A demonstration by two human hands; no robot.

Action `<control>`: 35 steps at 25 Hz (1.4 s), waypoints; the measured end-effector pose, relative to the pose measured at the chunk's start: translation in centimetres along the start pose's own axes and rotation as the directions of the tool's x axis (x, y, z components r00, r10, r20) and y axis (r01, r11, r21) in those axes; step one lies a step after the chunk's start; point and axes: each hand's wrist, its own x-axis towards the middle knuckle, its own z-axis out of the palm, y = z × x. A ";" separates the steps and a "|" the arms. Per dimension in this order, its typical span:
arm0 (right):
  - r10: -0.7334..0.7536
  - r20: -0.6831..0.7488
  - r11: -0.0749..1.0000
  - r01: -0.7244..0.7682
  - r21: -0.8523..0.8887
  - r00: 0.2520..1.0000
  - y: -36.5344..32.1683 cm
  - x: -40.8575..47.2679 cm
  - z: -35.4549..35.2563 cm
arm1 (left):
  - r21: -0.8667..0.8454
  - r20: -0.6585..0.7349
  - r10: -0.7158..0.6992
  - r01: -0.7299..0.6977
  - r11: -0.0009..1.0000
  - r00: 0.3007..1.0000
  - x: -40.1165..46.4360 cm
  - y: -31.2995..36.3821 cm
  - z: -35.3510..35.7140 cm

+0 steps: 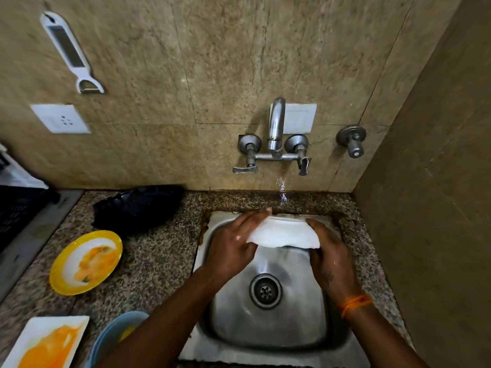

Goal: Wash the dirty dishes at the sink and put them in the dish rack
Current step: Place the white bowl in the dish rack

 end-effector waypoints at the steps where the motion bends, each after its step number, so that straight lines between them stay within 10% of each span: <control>1: -0.006 0.005 1.000 0.006 -0.020 1.000 -0.3 0.2 -0.2 | -0.003 0.028 -0.033 0.033 0.999 0.999 -0.2 -0.4 -0.1; 8: -0.050 0.114 0.991 0.064 -0.120 0.992 -3.9 1.5 2.0 | -0.086 0.145 -0.307 0.321 0.943 0.941 -2.5 -3.2 -3.6; 12: -0.039 0.161 0.996 0.051 -0.071 0.986 -8.1 3.1 6.5 | -0.540 0.447 -0.520 0.683 0.491 0.728 -6.4 -6.3 -10.2; 18: -0.219 0.216 0.967 0.183 0.175 0.951 -19.4 5.2 17.6 | -0.705 0.277 -0.763 0.663 0.252 0.584 -15.1 -13.4 -19.7; 25: -0.209 0.423 0.972 0.234 -0.008 0.882 -34.7 8.7 32.1 | -0.751 -0.036 -0.844 0.543 0.376 0.535 -22.1 -23.9 -30.8; 28: -0.336 0.503 0.942 0.272 0.198 0.796 -38.5 10.7 38.5 | -0.746 -0.124 -0.860 0.525 0.410 0.496 -24.0 -28.9 -34.4; 31: -0.360 0.668 0.821 -0.120 0.559 0.651 -41.1 13.7 44.8 | -0.744 -0.211 -0.878 0.512 0.429 0.429 -24.8 -33.9 -37.1; 35: -0.230 0.851 0.692 -0.536 0.485 0.473 -45.1 17.0 51.8 | -0.685 -0.246 -0.882 0.571 0.452 0.403 -25.7 -40.5 -39.2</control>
